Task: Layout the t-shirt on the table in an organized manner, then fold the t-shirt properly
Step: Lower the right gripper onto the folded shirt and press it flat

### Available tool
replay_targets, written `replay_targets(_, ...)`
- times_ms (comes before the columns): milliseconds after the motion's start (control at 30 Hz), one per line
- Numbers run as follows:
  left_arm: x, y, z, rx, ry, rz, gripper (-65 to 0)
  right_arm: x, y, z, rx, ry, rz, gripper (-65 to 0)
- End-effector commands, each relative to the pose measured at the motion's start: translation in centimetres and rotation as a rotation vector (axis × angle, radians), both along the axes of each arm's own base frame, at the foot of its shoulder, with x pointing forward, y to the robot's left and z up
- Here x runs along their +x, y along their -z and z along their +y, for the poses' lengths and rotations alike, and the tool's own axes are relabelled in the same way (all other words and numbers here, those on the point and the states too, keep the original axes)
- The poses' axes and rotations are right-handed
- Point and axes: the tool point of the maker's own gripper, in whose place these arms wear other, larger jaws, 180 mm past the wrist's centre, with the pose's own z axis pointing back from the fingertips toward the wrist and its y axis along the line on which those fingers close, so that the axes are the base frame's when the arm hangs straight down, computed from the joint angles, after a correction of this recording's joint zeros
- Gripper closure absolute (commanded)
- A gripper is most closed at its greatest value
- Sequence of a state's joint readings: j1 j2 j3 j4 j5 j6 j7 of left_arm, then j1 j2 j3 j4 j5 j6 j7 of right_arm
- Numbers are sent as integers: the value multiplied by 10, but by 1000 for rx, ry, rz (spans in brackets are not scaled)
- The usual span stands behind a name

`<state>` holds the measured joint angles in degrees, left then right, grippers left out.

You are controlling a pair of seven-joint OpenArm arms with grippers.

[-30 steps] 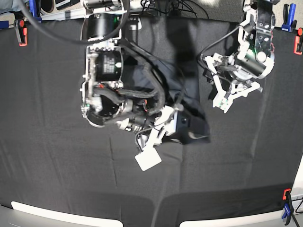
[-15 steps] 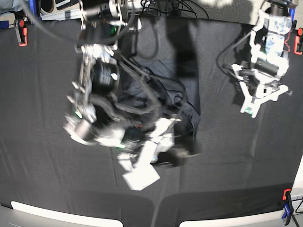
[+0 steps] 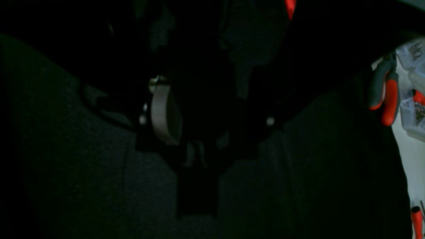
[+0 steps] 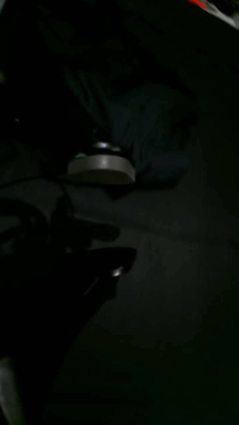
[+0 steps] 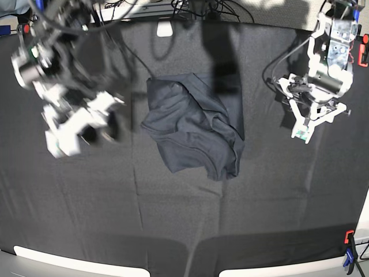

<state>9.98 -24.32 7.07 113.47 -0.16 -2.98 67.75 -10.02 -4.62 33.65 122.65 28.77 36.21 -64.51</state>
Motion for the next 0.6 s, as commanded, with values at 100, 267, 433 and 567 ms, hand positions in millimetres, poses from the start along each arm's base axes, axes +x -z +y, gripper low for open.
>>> replay_targets(100, 8, -11, 3, 9, -6, -42, -286, 9, 9, -2, 73, 14, -20, -299)
replay_targets(267, 8, -11, 3, 9, -6, -42, -286, 17, 44, 22, 180, -44, 68, -299)
replay_targets(433, 8, -11, 3, 9, -6, -42, -286, 27, 42, 71, 275, -196, 57, -299)
replay_targets(567, 8, -11, 3, 9, -6, -42, -286, 23, 43, 116, 309, -330, 83, -299)
